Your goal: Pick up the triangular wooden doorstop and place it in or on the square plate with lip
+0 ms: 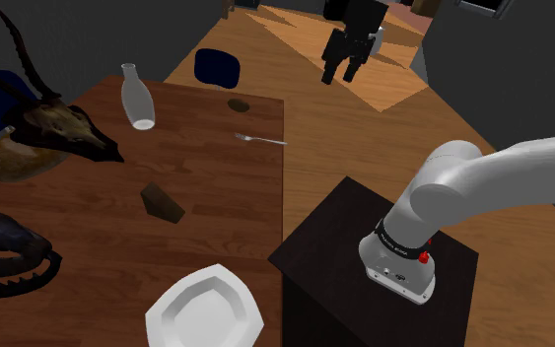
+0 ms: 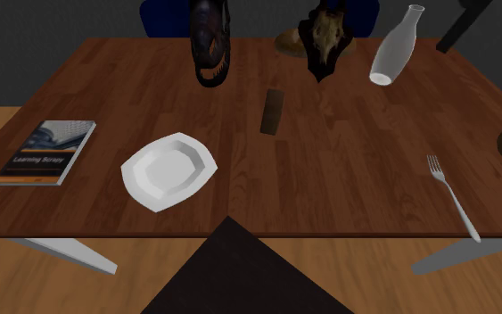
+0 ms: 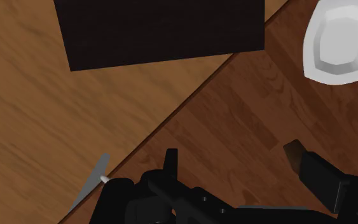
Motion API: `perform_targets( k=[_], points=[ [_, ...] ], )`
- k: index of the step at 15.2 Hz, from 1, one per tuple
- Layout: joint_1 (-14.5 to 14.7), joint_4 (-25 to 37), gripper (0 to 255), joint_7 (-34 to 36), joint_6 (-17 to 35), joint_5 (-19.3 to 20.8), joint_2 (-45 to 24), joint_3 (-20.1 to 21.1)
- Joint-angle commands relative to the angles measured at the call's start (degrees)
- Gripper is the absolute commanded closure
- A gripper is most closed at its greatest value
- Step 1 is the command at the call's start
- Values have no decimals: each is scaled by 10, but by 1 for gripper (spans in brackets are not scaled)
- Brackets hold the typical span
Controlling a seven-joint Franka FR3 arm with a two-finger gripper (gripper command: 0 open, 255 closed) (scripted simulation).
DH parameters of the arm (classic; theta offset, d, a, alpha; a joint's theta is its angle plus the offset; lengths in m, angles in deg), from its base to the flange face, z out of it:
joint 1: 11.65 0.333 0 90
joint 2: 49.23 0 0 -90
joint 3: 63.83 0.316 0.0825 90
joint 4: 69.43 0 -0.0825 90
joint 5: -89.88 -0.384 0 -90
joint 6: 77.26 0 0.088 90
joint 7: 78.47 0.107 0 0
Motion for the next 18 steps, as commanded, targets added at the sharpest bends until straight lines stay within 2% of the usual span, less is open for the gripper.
perform_targets(
  k=[1, 9, 18],
  points=[
    [0, 0, 0, 0, 0, 0, 0, 0],
    [38, -88, 0, -4, 180, -28, -53, 56],
    [76, -126, 0, -4, 395, -46, -187, 123]
  ],
)
